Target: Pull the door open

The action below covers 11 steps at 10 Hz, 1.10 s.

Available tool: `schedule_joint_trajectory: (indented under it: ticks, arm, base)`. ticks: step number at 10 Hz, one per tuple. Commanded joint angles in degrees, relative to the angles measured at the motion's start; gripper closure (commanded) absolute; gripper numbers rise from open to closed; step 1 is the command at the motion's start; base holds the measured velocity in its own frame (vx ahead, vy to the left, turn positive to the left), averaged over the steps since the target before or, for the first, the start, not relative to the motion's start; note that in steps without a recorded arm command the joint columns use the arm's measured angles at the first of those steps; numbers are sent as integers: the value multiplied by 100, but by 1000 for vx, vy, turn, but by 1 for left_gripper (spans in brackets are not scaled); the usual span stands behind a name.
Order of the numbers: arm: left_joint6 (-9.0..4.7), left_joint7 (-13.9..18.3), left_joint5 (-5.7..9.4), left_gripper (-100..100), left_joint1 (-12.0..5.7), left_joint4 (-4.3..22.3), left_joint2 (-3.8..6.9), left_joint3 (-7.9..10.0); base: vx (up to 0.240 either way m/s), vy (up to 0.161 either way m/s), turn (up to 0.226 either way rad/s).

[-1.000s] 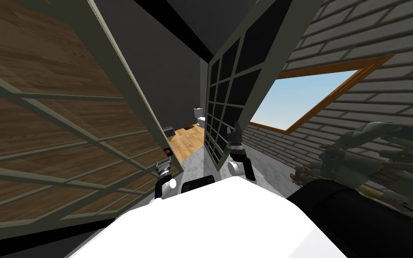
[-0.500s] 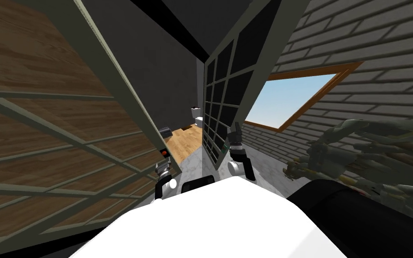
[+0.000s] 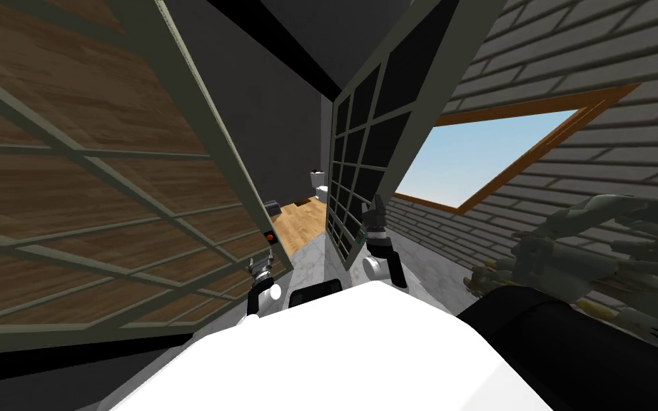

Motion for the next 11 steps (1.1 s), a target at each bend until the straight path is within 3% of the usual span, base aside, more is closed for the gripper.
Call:
schedule_joint_trajectory:
  ticks: [1, 6, 8, 11]
  arm:
    - [-9, 173, -41, -100, -121, 157, 63, -87]
    - [3, 683, -207, -100, -501, 669, 260, -398]
    - [22, 881, -290, -100, -665, 906, 345, -530]
    - [36, 990, -340, -100, -762, 1051, 395, -607]
  base:
    - [-10, 0, 204]
    - [67, -60, 196]
    - [156, -54, 107]
    - [205, -18, -2]
